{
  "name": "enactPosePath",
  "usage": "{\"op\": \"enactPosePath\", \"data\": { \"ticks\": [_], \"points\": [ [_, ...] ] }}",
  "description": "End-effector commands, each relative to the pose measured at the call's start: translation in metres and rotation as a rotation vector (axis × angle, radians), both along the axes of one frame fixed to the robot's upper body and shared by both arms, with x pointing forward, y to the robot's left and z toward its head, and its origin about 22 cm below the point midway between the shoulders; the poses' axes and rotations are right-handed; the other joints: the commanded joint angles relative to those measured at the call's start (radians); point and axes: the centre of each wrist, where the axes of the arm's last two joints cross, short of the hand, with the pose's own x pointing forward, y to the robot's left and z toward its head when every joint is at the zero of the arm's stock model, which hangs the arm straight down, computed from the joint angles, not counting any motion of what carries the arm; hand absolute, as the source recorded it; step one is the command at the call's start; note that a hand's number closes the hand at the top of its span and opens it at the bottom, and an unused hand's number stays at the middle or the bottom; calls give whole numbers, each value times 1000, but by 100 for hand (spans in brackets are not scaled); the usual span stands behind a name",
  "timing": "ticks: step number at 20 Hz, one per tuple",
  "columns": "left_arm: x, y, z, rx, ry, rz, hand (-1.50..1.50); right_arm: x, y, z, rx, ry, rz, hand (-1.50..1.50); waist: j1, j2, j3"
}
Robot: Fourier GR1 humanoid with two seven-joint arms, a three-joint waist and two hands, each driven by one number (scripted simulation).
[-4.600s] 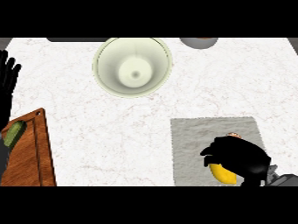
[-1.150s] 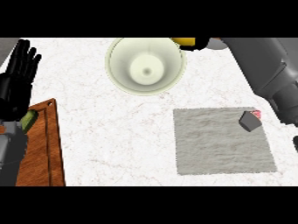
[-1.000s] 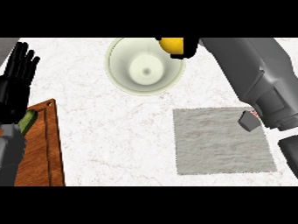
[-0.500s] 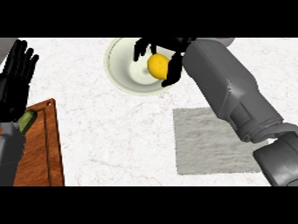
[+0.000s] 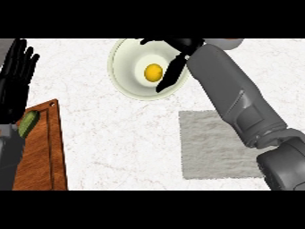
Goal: Pick the lemon from the placemat and place it in the bowl
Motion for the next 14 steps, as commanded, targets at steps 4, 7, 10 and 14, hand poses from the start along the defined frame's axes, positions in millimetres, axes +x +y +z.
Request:
{"op": "enactPosePath", "data": {
  "ticks": [4, 7, 10, 14],
  "points": [
    [-1, -1, -3, 4, -13, -22, 0, 10, -47, 13, 218, 27, -212, -150, 19, 13, 0],
    [7, -12, 2, -6, -24, -23, 0, 16, -76, 32, 234, 51, -275, -150, 21, 20, 0],
    [7, -15, 6, -6, -18, -36, 0, 17, -117, 40, 271, 74, -313, -150, 30, 27, 2],
    [6, -11, 6, 1, -34, -34, 0, 15, -153, 48, 314, 77, -352, -150, 53, 39, 2]
  ]
}}
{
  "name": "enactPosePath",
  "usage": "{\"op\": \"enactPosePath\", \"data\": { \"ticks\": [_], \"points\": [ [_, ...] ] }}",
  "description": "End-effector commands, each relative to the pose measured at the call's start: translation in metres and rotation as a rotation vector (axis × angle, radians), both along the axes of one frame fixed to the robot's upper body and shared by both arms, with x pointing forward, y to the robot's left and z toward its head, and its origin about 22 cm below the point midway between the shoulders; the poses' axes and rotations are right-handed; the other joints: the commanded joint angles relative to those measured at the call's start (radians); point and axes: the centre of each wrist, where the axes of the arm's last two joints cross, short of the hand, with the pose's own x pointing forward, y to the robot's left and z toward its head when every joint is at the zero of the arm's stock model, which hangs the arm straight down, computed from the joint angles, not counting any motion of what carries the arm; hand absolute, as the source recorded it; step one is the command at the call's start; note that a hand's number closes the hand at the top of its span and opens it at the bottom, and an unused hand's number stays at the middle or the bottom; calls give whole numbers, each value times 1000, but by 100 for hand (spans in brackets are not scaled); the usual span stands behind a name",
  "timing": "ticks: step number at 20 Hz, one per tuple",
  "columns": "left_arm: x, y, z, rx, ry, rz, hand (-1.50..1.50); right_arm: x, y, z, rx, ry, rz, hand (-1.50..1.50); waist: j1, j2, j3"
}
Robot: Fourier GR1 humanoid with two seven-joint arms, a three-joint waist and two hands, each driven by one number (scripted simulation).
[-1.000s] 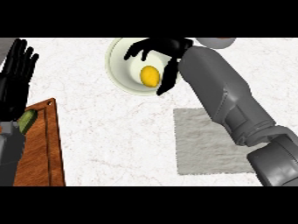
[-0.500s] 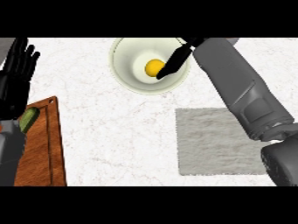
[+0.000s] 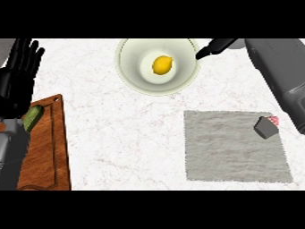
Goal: Pick the lemon from the placemat and place it in the bowl
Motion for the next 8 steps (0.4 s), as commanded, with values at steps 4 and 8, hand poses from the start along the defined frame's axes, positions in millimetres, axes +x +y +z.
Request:
{"op": "enactPosePath", "data": {
  "ticks": [4, 8],
  "points": [
    [1, 5, 4, 5, -6, -23, 0, -6, -68, 10, 72, 14, -35, -150, 24, 16, 3],
    [0, -3, 3, 10, -14, -49, 0, -9, -88, 15, 64, 21, -45, -150, 46, 29, 4]
  ]
}}
